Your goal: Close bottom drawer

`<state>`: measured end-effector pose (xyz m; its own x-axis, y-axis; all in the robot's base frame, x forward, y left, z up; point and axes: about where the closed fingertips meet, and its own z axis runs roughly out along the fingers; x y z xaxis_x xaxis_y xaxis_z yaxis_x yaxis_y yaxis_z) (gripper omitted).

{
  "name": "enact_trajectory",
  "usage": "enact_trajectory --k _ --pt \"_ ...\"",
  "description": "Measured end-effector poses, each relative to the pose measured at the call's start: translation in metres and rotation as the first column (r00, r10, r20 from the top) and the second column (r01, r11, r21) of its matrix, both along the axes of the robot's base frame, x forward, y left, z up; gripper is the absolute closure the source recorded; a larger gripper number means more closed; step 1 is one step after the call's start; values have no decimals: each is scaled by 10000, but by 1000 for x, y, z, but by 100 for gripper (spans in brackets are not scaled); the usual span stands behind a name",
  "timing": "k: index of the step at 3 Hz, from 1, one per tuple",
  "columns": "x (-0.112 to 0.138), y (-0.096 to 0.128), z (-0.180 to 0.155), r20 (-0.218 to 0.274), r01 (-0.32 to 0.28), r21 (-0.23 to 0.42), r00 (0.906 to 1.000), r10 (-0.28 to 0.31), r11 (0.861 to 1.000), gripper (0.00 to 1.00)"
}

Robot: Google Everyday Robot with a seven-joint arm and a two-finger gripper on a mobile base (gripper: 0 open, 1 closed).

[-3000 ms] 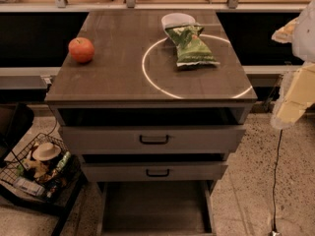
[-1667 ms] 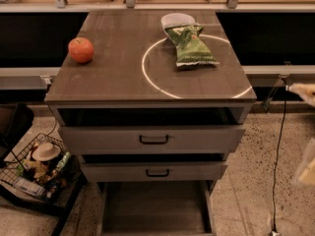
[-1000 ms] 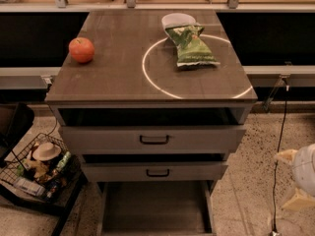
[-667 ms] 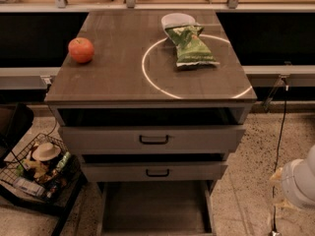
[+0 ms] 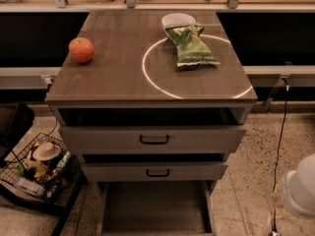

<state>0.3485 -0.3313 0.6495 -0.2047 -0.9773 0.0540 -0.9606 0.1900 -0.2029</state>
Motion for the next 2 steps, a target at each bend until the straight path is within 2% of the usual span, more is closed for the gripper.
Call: enact_trajectory --k 1,2 --pt "-1 0 1 16 6 -25 10000 -6 10000 62" --pt "-1 -1 2 25 9 -37 10000 -9 10000 41"
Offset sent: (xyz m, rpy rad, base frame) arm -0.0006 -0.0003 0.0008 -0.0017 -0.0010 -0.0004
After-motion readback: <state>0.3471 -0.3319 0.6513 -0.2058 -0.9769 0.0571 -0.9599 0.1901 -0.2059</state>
